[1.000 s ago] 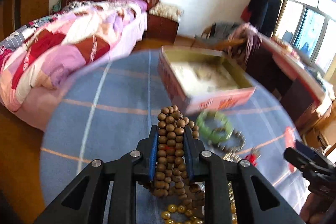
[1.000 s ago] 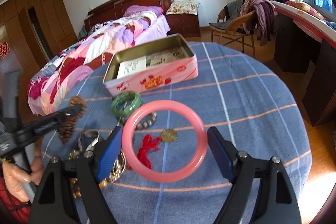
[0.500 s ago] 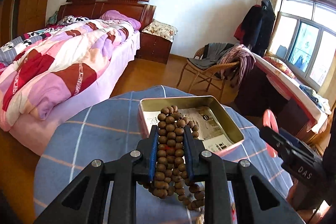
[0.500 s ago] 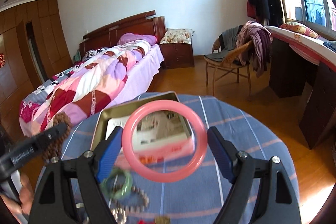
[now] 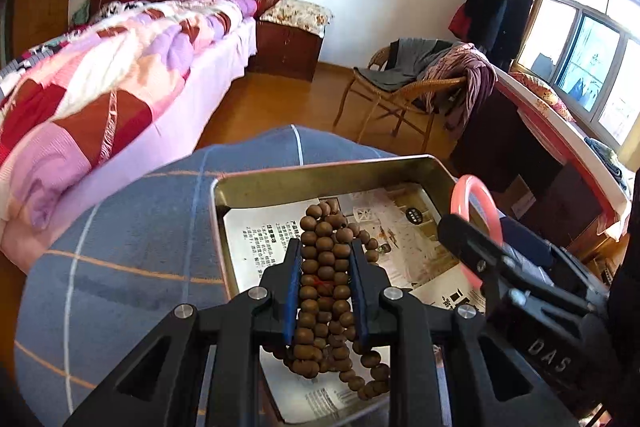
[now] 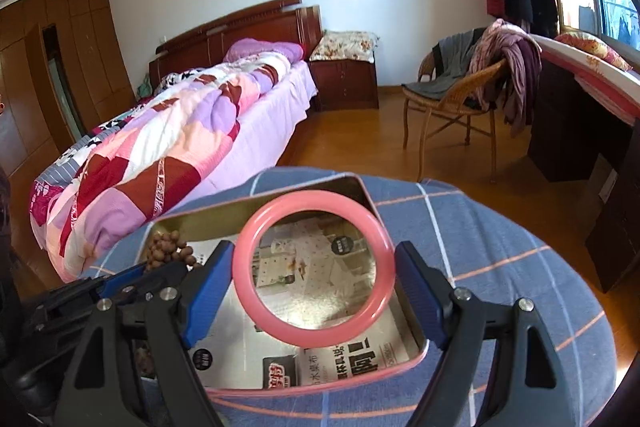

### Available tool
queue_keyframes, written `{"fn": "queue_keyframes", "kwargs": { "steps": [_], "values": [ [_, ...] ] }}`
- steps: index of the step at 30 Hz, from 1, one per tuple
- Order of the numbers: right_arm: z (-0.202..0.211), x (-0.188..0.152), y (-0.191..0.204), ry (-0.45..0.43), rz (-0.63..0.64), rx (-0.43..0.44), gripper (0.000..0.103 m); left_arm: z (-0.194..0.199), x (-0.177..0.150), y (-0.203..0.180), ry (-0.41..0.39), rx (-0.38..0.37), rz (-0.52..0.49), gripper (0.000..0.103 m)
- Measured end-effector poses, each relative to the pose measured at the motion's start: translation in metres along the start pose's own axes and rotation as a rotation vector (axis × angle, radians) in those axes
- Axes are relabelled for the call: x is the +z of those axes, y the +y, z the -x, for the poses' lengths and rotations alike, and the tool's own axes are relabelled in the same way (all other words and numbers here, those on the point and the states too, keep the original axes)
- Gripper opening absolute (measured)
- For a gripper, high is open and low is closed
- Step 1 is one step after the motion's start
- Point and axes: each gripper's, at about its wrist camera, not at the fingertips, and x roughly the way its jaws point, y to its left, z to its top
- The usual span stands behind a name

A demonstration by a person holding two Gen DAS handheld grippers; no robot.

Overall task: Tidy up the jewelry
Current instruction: 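Carry both held items into the pink tin and open both tools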

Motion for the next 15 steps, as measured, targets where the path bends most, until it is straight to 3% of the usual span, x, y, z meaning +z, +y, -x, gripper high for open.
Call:
{"fn": "queue_keyframes", "kwargs": {
  "steps": [5,9,11,14,15],
  "values": [
    [-0.010,0.000,-0.004,0.033,-0.019,0.042,0.085,-0.013,0.003,-0.002,0.047,0.041,-0.012,0.022],
    [-0.007,0.002,-0.009,0.020,-0.050,0.088,0.088,-0.013,0.004,-0.002,0.077,0.022,0.020,0.024],
    [-0.002,0.004,-0.015,0.009,-0.099,0.132,0.091,-0.006,0.005,-0.001,0.103,0.004,0.047,0.039],
    [0.018,0.011,-0.020,-0.043,-0.146,0.140,0.092,0.013,0.004,-0.003,0.075,0.024,0.043,0.059],
    [0.028,0.014,-0.021,-0.060,-0.151,0.128,0.092,0.021,0.003,-0.003,0.059,0.037,0.036,0.060]
  ]
}}
